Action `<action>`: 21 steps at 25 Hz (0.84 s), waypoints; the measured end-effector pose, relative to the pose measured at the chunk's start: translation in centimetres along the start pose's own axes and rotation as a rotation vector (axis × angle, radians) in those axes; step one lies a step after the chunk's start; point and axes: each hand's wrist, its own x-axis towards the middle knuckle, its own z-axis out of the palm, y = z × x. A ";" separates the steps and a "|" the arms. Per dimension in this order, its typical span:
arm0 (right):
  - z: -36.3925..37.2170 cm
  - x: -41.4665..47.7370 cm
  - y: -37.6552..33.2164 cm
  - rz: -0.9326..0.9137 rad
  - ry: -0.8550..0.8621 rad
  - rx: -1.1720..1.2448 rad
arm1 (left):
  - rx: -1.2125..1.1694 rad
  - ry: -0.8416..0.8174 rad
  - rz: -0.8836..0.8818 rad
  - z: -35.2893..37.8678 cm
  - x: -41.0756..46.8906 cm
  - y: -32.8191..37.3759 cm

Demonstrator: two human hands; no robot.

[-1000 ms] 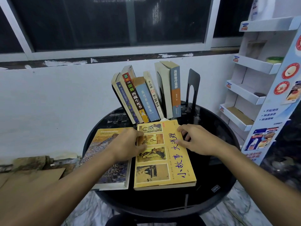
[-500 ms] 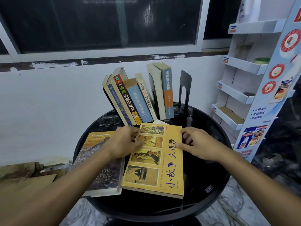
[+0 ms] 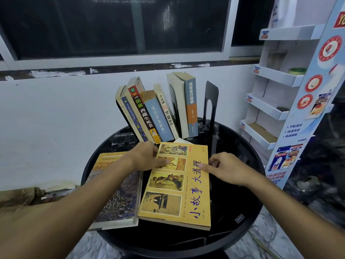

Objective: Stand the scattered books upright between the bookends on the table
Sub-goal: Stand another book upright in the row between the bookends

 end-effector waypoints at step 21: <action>-4.8 -0.8 -6.2 -0.189 0.162 0.617 | -0.642 0.297 0.215 -5.5 -4.7 0.4</action>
